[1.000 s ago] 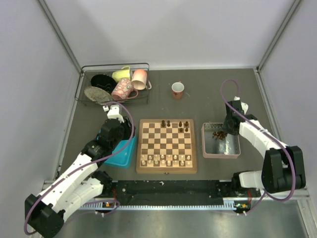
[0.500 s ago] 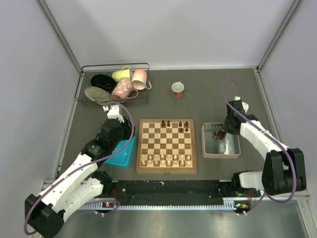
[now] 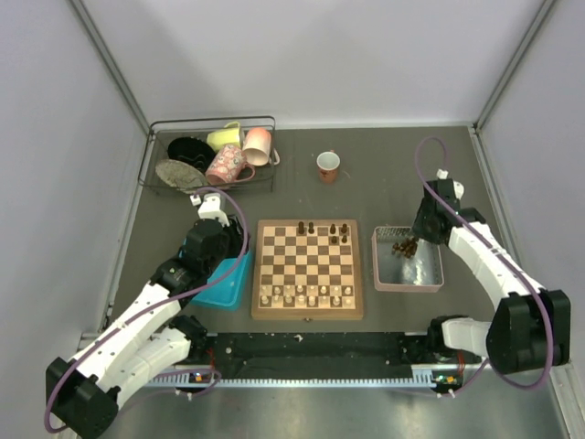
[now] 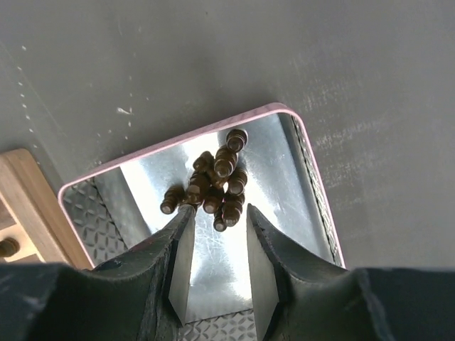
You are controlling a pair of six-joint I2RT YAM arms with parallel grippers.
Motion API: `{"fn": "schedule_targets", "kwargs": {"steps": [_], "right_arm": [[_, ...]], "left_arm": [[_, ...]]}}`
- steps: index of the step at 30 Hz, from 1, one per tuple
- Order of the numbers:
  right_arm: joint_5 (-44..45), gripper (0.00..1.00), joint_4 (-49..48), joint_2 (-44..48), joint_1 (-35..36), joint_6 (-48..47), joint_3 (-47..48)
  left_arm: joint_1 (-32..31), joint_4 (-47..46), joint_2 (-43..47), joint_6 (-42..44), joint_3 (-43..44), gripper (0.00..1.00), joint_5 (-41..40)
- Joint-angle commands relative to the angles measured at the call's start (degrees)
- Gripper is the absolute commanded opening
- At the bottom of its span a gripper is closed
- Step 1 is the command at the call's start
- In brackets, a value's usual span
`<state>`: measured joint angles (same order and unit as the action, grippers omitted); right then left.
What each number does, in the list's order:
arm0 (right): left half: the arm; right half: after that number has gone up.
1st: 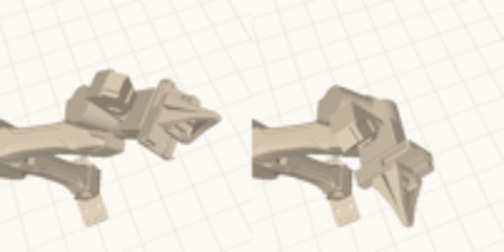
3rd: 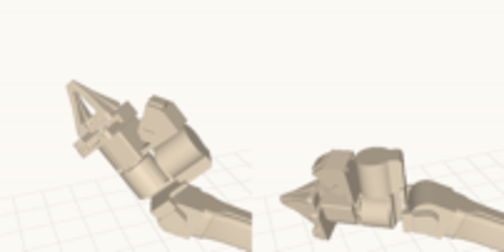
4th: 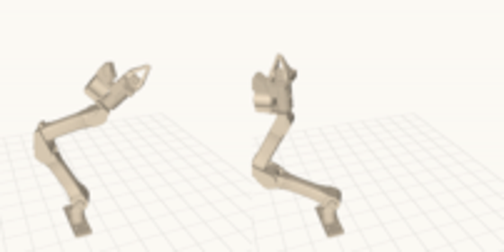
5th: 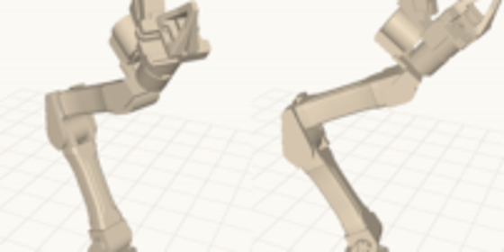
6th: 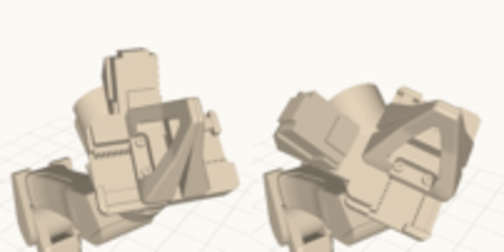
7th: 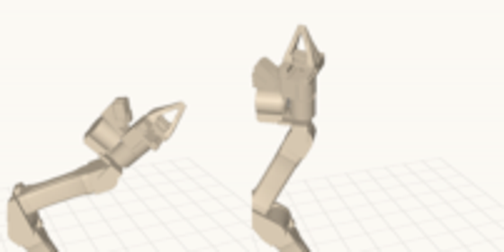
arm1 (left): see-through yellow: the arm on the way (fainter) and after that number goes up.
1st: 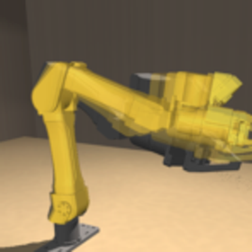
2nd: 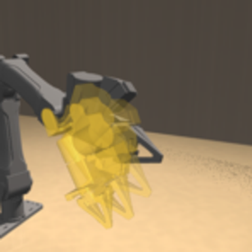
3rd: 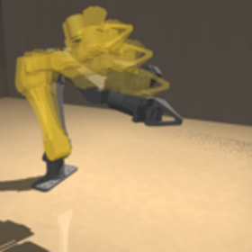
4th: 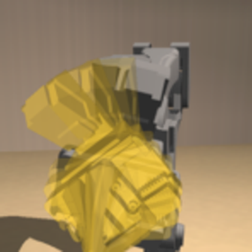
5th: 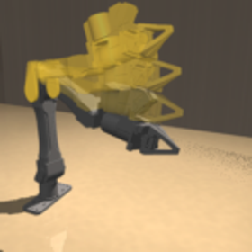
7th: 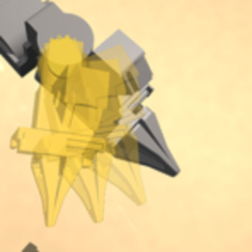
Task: Set up the chess pieces on the board
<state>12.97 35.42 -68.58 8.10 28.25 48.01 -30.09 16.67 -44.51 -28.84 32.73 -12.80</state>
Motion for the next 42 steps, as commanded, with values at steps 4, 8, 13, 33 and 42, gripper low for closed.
{"fn": "schedule_targets", "kwargs": {"steps": [4, 8, 13, 33, 42], "right_arm": [[-1.0, 0.35, -3.1, -5.1, -0.4, 0.2, -2.4], [-1.2, 0.31, -4.6, -7.2, -0.5, 0.5, -3.3], [-2.2, 0.25, -6.1, -8.8, -0.6, 0.8, -4.4], [-3.0, 0.00, 2.0, 3.3, -0.9, 0.1, 1.6], [-4.9, 0.18, 3.4, 3.7, -0.9, -1.3, 2.4]], "left_arm": [[0.2, -2.3, 0.6, -0.6, -0.6, 0.46, 0.5], [0.2, -2.2, 0.9, -0.6, -0.8, 0.46, 0.2], [0.2, -1.9, 1.1, -0.5, -0.9, 0.46, 0.0], [0.2, -2.3, 1.0, -1.0, -1.2, 0.46, 0.3], [0.2, -2.5, 0.7, -1.0, -1.4, 0.45, 0.8]]}}
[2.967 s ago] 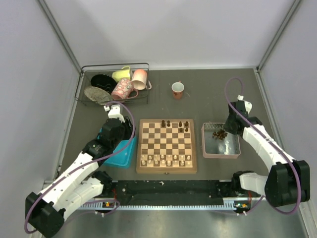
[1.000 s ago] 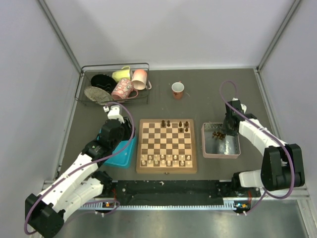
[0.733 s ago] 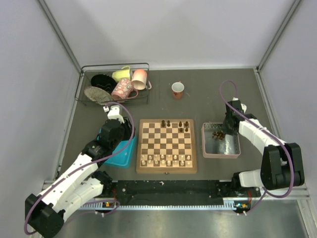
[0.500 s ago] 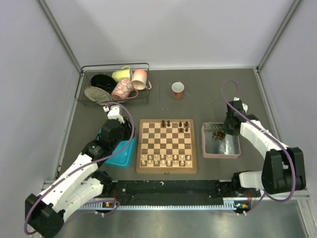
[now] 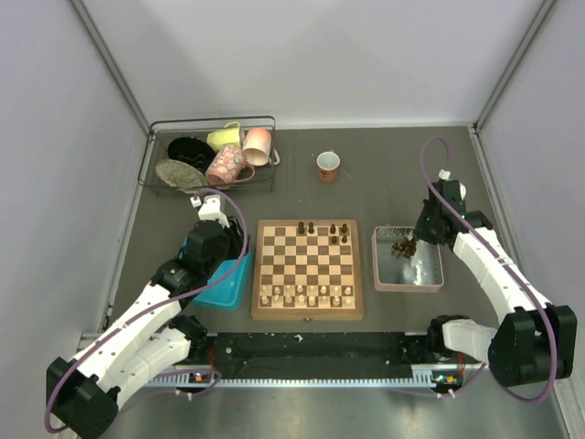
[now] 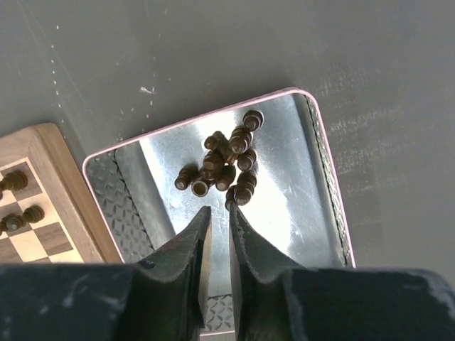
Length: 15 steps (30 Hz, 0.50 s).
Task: Set up the chess pieces on the board
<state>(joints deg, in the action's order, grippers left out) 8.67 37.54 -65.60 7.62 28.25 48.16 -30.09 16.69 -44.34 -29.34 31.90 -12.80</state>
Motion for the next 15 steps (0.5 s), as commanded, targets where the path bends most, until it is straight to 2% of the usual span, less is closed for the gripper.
{"fn": "schedule_targets", "kwargs": {"steps": [1, 2, 5, 15], "right_arm": [[-0.1, 0.23, 1.6, 0.0, -0.4, -1.3, 2.2], [0.3, 0.28, 1.6, -1.2, -0.5, -1.3, 1.9], [0.7, 0.32, 0.2, -3.2, -0.4, -0.7, 0.4], [0.3, 0.27, -4.2, -7.0, -0.8, 0.2, -2.5]], "left_arm": [[0.2, -2.6, 0.5, -0.5, -0.5, 0.45, 0.8], [0.2, -2.7, 0.4, -0.5, -0.6, 0.45, 0.8], [0.2, -2.8, 0.3, -0.5, -0.6, 0.45, 1.0], [0.2, -2.4, 0.3, 0.1, 0.2, 0.45, 0.7]]}}
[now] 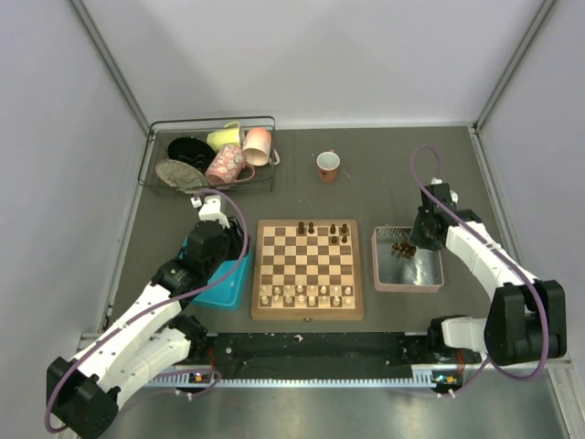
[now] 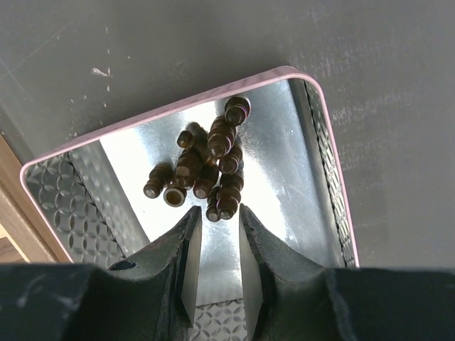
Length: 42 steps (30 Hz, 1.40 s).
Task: Set up the chess pieces on the board
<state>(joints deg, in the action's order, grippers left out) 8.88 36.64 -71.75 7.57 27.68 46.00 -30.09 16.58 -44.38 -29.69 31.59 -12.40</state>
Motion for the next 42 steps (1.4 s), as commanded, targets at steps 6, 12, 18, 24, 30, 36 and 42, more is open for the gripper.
{"fn": "schedule_targets", "kwargs": {"steps": [6, 12, 18, 24, 30, 36, 42], "right_arm": [[0.2, 0.24, -4.2, -1.9, -1.1, 0.6, -0.7], [0.7, 0.24, -4.8, -3.0, -1.2, 0.5, -1.5], [0.6, 0.22, -5.5, -3.7, -1.4, 0.3, -2.2], [0.3, 0.12, -5.9, -3.8, -1.5, 0.3, -2.7], [0.2, 0.05, -5.9, -3.1, -1.6, 0.4, -2.8], [0.0, 0.01, -3.5, 0.3, -1.6, 0.2, -1.4], [-0.8, 0.01, -0.1, 4.4, -1.6, -0.2, 1.5]], "left_arm": [[0.2, -2.3, 0.1, 0.6, 0.7, 0.45, 0.3], [0.2, -2.4, -0.2, 0.4, 0.7, 0.45, 0.4], [0.2, -2.3, 0.0, 0.3, 0.3, 0.45, 0.3], [0.2, -2.3, 0.2, 0.3, 0.0, 0.45, 0.1], [0.2, -2.3, 0.2, 0.2, 0.0, 0.45, 0.3], [0.2, -2.3, 0.6, 0.2, -0.2, 0.45, -0.1], [0.2, -2.3, 0.4, -0.1, -0.3, 0.45, 0.3]]}}
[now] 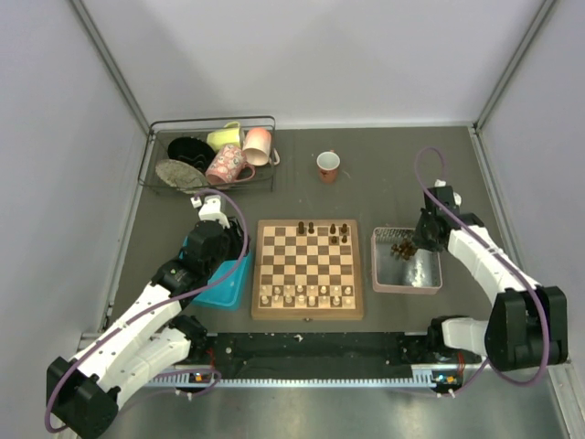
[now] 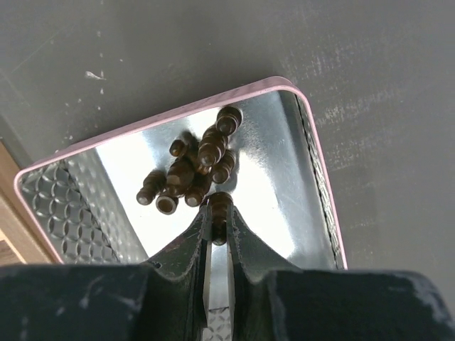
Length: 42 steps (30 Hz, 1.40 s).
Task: Set up the chess pieces on the board
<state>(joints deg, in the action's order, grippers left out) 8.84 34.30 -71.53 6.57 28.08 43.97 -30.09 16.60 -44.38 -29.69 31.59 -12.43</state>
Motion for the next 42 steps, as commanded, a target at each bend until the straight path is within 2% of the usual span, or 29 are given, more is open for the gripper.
{"fn": "schedule_targets", "kwargs": {"steps": [1, 8, 15, 20, 23, 25, 27, 29, 32, 37, 42], "right_arm": [[-0.8, 0.01, 3.0, 4.8, -0.6, -0.7, 4.3], [-1.7, 0.01, 6.0, 7.3, -0.6, -1.4, 6.9], [-19.5, 0.00, 4.4, 8.9, -0.6, -6.0, 9.3], [-27.0, 0.00, 3.4, 9.4, -0.1, -8.0, 10.9], [-24.0, 0.00, 3.8, 9.4, 1.0, -7.6, 11.2], [-17.1, 0.00, 5.1, 9.3, 0.9, -6.5, 11.1], [-12.6, 0.08, 6.1, 8.6, 0.9, -5.8, 11.0], [-11.7, 0.21, 6.7, 6.7, 1.0, -5.6, 10.7], [-11.4, 0.25, 6.6, 4.4, 1.0, -5.0, 10.1], [-7.3, 0.25, 6.6, 1.7, 0.9, -4.1, 8.8], [-5.1, 0.33, 6.6, 1.1, 0.9, -4.2, 6.8]], "left_arm": [[0.2, -2.5, 0.3, -0.1, -0.3, 0.45, 0.4], [0.2, -3.1, -0.1, -0.2, -0.3, 0.45, 0.9], [0.2, -3.0, 0.3, -0.5, -0.7, 0.45, 0.8], [0.2, -3.3, 0.0, -0.6, -0.5, 0.45, 1.5], [0.2, -3.2, 0.0, -0.5, -0.1, 0.45, 1.5], [0.2, -3.1, 0.3, -0.5, 0.0, 0.45, 1.4], [0.2, -3.0, 0.3, -0.3, 0.0, 0.45, 1.3], [0.2, -2.9, 0.3, -0.1, 0.0, 0.45, 1.2], [0.1, -2.7, 0.1, 0.0, 0.2, 0.45, 1.2], [0.1, -2.4, 0.5, 0.1, 0.0, 0.45, 0.8], [0.2, -2.7, 0.0, -0.1, -0.1, 0.45, 1.0]]}}
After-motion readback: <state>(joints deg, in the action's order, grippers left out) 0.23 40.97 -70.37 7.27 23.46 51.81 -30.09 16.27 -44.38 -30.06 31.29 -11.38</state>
